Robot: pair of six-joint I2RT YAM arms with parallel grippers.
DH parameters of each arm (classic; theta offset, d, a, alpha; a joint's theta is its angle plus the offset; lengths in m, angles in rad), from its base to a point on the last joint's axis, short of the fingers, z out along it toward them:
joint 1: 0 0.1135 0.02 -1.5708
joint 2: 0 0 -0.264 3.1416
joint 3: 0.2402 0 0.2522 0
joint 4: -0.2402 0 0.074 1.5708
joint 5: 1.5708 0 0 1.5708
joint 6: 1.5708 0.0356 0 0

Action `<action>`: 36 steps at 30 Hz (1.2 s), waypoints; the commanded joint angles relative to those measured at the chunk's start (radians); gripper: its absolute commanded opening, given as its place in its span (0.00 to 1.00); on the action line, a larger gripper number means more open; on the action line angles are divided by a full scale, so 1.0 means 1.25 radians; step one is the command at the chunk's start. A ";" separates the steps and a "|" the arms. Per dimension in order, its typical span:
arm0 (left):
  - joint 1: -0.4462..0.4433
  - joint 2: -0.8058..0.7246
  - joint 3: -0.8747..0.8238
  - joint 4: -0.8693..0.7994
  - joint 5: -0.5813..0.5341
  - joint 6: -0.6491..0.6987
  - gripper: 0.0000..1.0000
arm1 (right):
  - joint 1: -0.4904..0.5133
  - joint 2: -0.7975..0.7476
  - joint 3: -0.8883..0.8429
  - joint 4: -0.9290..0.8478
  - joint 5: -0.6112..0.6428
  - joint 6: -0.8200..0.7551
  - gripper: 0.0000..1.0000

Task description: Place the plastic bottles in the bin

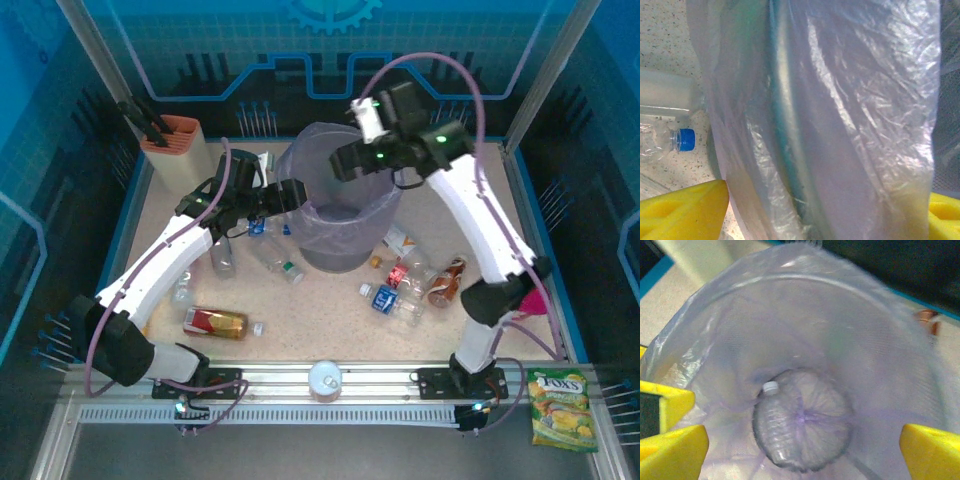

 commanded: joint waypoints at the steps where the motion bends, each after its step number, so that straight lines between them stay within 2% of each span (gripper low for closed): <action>1: -0.006 -0.004 -0.003 0.005 -0.001 0.022 0.79 | -0.077 -0.081 -0.068 -0.021 0.056 0.054 0.99; 3: -0.007 -0.006 -0.002 0.003 -0.002 0.024 0.80 | -0.140 -0.121 -0.126 -0.036 0.078 0.077 0.99; 8: -0.007 -0.009 -0.004 0.004 0.002 0.029 0.79 | -0.371 -0.187 -0.306 -0.053 0.084 0.100 1.00; 10: -0.007 -0.009 -0.004 0.005 0.005 0.030 0.79 | -0.447 -0.190 -0.371 -0.054 0.114 0.093 1.00; 12: -0.006 -0.006 0.000 0.004 0.007 0.034 0.79 | -0.488 -0.181 -0.429 -0.045 0.182 0.106 1.00; 16: -0.007 0.007 0.020 -0.012 0.020 0.044 0.80 | -0.537 -0.143 -0.554 -0.017 0.260 0.108 1.00; 22: -0.005 0.020 0.046 -0.027 0.033 0.065 0.80 | -0.647 -0.112 -0.702 0.125 0.220 0.132 1.00; 27: -0.001 0.043 0.088 -0.067 0.050 0.088 0.82 | -0.685 -0.037 -0.716 0.147 0.220 0.137 1.00; 36: 0.000 0.034 0.069 -0.051 0.047 0.072 0.82 | -0.717 0.062 -0.732 0.205 0.163 0.128 1.00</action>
